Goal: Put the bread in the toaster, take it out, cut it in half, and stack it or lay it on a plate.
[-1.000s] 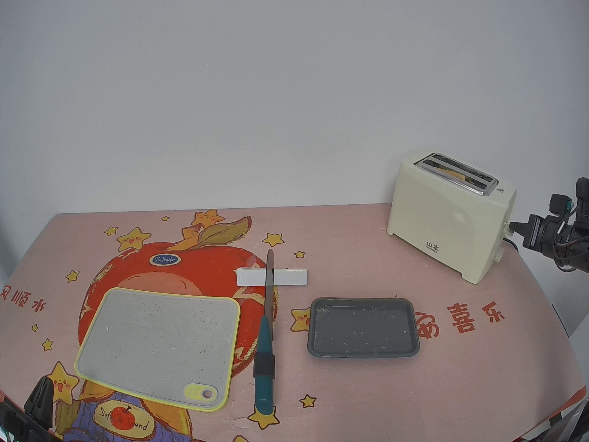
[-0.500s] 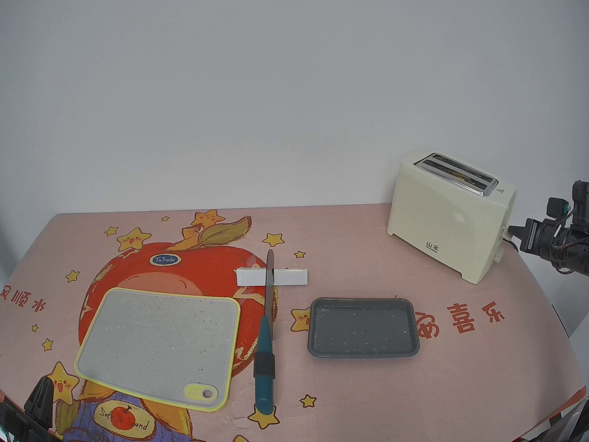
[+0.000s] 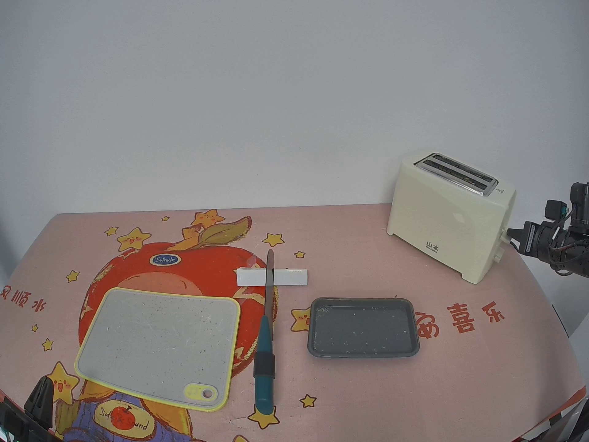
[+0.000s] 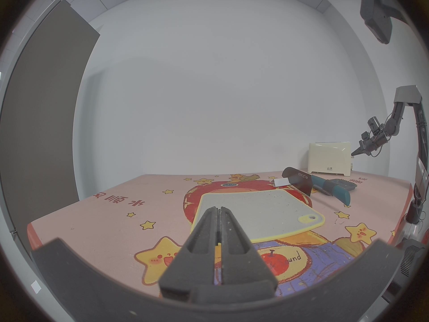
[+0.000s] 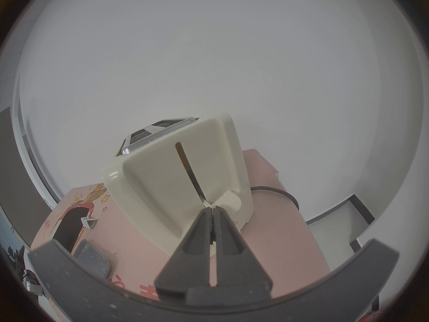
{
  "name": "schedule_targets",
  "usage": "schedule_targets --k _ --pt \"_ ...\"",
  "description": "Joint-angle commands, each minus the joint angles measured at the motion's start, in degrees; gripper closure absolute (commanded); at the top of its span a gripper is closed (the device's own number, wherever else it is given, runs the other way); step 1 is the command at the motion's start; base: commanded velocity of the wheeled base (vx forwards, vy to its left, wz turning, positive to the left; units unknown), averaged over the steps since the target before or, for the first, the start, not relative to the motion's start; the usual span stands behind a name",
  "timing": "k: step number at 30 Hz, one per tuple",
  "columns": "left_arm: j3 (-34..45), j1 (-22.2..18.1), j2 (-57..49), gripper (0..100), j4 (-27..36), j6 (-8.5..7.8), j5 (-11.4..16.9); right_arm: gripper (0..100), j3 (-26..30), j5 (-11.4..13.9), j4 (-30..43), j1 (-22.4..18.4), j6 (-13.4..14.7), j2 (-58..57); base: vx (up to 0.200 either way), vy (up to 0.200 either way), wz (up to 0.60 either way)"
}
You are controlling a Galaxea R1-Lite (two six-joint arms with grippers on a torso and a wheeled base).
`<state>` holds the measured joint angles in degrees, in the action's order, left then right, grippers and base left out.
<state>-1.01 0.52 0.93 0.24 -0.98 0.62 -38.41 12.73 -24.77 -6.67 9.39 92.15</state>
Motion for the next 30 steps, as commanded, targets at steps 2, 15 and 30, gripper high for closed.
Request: schedule_targets --k 2,15,30 --pt "0.9 0.0 0.0 100 0.0 0.01 0.1 100 -0.1 0.0 0.0 0.1 0.0 -0.3 0.0 0.0 0.0" --pt "0.9 0.0 0.0 100 0.0 0.01 0.0 100 0.0 0.0 0.1 0.8 0.0 -4.3 0.0 0.0 0.0" --pt "0.9 0.0 0.0 100 0.0 0.01 0.0 100 4.1 0.0 0.0 2.0 -5.3 -9.4 0.0 0.0 0.0"
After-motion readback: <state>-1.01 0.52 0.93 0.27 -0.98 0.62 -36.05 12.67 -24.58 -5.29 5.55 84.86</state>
